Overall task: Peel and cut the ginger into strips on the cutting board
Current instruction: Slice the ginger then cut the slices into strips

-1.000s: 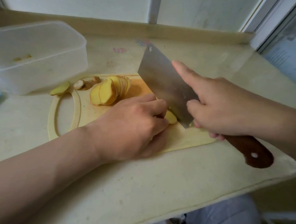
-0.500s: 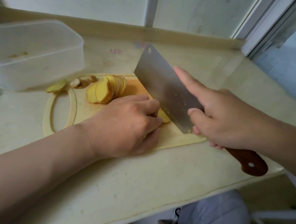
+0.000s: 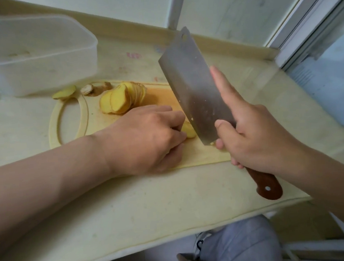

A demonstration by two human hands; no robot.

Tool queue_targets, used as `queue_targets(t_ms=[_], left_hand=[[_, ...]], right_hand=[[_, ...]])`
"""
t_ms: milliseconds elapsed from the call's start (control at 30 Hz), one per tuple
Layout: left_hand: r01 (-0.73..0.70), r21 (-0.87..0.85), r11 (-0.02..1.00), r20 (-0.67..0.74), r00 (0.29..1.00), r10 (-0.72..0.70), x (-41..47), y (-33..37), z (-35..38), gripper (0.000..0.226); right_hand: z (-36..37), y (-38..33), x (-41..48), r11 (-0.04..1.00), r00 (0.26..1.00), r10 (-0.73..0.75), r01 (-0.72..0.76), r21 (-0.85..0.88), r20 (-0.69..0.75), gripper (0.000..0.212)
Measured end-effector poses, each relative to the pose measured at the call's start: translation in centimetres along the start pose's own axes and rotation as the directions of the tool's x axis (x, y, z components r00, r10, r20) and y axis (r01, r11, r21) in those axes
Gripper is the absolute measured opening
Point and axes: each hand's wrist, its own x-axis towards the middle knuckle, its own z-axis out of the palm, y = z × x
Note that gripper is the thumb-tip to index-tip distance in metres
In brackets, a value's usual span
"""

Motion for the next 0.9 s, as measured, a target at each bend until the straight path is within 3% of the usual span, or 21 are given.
queue_targets(t_ms=[333, 600, 900], left_hand=[[-0.014, 0.023, 1.0, 0.04, 0.999, 0.014, -0.1, -0.2, 0.0, 0.029], [-0.012, 0.026, 1.0, 0.05, 0.999, 0.011, -0.2, -0.2, -0.1, 0.026], [-0.01, 0.03, 0.999, 0.051, 0.999, 0.009, -0.2, -0.2, -0.1, 0.028]], right_hand=[[-1.4, -1.5, 3.6, 0.994, 0.969, 0.041, -0.014, -0.11, 0.245, 0.088], [0.0, -0.3, 1.2, 0.999, 0.999, -0.031, 0.031, -0.015, 0.023, 0.088], [-1.1, -0.7, 1.1, 0.995, 0.987, -0.004, 0.021, -0.101, 0.159, 0.086]])
